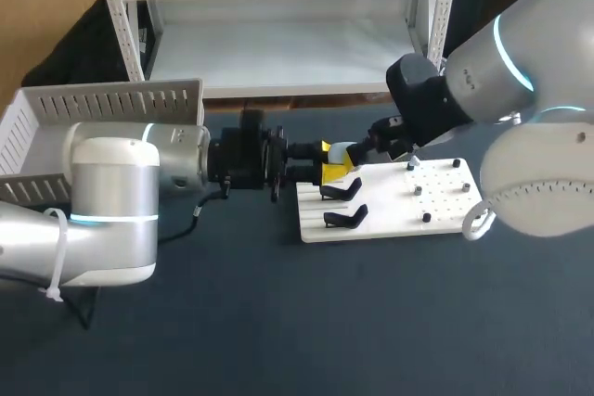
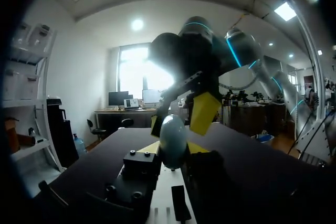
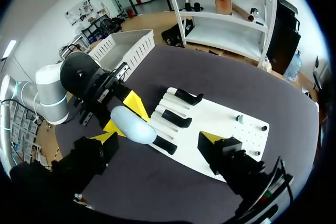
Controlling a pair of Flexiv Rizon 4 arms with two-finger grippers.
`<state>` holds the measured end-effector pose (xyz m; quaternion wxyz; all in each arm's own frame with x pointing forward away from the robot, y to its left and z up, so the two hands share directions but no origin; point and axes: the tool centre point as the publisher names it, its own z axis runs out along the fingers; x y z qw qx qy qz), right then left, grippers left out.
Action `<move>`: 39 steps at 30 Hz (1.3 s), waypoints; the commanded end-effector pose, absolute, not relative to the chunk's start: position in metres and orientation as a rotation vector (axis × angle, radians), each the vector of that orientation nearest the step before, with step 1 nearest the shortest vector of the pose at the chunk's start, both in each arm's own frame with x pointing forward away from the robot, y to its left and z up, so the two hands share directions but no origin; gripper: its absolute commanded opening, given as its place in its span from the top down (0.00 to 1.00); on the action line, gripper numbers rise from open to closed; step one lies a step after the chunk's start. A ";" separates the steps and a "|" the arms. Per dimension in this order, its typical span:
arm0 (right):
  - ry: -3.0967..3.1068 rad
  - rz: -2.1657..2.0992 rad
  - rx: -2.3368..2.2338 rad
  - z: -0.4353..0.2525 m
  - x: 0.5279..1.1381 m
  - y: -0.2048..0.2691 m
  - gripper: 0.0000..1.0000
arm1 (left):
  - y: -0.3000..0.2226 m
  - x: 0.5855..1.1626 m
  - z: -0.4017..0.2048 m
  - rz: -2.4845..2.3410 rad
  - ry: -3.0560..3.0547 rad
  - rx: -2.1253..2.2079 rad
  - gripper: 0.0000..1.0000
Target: Pick up each earbud case from the left stands, insert the matching earbuds, close the lid, and place the case in the box.
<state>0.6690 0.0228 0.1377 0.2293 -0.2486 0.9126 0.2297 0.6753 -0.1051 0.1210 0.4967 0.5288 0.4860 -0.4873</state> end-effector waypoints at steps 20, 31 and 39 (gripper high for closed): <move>2.489 0.608 -0.653 0.149 0.676 0.023 0.00 | -0.105 0.676 0.120 -1.182 1.173 1.280 1.00; 2.408 0.366 -0.655 0.179 0.668 -0.026 0.00 | -0.105 0.676 0.120 -1.182 1.173 1.280 1.00; 2.529 -0.032 -0.588 0.169 0.663 -0.094 0.00 | -0.105 0.676 0.120 -1.182 1.173 1.280 1.00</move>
